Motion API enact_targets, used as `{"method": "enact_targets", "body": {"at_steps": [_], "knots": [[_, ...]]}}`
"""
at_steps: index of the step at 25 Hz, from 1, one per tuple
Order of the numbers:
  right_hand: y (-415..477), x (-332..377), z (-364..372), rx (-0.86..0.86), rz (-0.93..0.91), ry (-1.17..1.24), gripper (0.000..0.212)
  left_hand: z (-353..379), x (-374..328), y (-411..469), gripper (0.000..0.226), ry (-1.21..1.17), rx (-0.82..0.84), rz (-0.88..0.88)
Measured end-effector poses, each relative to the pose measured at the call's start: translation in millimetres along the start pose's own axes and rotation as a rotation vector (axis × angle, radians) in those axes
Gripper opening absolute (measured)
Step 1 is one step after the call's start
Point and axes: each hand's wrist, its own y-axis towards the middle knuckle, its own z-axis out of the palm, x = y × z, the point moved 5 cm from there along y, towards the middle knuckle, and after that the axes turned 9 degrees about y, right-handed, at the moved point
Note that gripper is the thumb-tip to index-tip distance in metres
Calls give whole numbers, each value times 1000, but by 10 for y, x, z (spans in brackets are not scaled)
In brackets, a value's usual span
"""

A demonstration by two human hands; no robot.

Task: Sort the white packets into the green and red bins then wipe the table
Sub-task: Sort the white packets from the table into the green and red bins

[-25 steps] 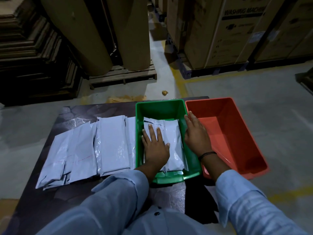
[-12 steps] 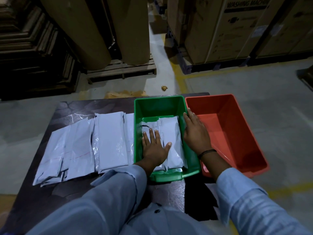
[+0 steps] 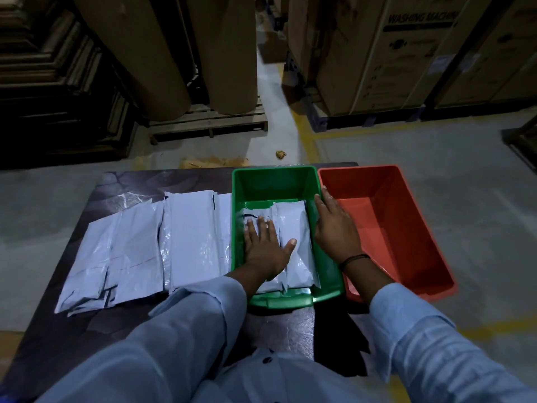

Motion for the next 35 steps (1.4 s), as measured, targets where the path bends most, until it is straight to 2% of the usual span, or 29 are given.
{"method": "enact_targets", "body": {"at_steps": [4,7,9,13,18,20,26,30,35], "knots": [[2,62,5,33,-11,-72,62,-498,-65,-201,85,107,-302,146],[9,130,-6,28,-5,-175,61,-851,113,-378,84,82,-420,119],[14,296,-1,-6,-3,-211,59,-992,346,-470,83,16,-406,68],[4,973,227,-30,-89,-131,56,-1099,980,-676,81,-35,-400,-8],[-51,1929,775,34,-220,-84,57,-1058,1909,-976,75,-108,-402,-156],[-83,2421,1010,41,-287,-67,56,-998,2492,-1157,78,-126,-400,-243],[-129,2943,1300,39,-340,-23,53,-832,3306,-1401,73,-198,-402,-362],[-197,3371,1700,139,-335,18,56,-531,3991,-1429,83,-239,-302,-413],[-301,3665,2032,231,-324,-70,65,-260,4364,-1328,80,-336,-161,-460]]}}
